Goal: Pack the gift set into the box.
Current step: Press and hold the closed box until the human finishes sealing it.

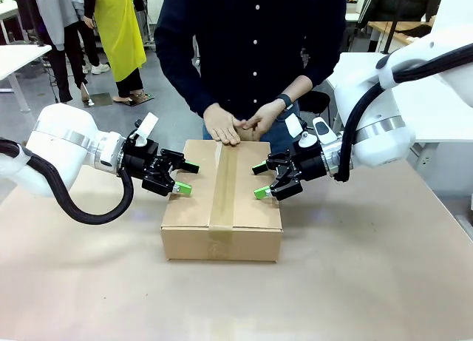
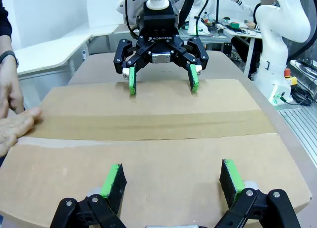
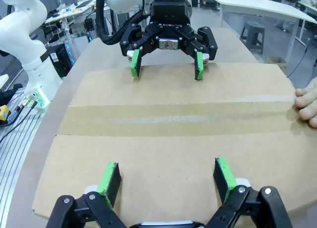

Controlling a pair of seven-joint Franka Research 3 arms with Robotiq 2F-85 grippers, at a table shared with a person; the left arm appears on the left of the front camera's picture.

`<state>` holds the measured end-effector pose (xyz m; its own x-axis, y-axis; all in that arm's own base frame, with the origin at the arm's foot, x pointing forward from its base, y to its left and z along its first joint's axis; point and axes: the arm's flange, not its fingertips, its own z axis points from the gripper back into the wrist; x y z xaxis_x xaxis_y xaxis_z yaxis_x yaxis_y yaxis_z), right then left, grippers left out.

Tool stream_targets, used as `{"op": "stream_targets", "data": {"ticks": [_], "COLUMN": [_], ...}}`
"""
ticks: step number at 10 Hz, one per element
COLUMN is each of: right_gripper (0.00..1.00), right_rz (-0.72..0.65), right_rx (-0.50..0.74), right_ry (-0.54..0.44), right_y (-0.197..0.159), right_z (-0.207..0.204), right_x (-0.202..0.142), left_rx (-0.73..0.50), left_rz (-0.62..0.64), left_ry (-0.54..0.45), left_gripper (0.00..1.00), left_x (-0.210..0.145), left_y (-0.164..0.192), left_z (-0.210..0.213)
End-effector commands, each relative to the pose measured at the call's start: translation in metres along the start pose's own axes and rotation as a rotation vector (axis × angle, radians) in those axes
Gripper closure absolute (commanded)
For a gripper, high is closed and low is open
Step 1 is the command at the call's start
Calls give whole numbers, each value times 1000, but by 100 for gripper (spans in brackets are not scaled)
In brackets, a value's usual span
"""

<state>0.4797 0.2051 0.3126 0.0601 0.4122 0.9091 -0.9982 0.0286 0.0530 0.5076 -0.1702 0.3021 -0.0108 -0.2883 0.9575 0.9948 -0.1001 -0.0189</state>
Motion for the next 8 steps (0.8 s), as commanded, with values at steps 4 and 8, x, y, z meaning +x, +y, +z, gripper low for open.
{"op": "stream_targets", "data": {"ticks": [4,8], "right_gripper": [0,0], "right_rz": [7,34], "right_rx": [-4,44], "right_ry": [0,-81], "right_y": [1,24], "right_z": [0,36], "right_x": [3,22], "left_rx": [1,-85], "left_rz": [-14,-48], "left_ry": [3,-46], "left_gripper": [0,0], "left_x": [-1,44], "left_y": [-1,-46], "left_z": [-1,29]}}
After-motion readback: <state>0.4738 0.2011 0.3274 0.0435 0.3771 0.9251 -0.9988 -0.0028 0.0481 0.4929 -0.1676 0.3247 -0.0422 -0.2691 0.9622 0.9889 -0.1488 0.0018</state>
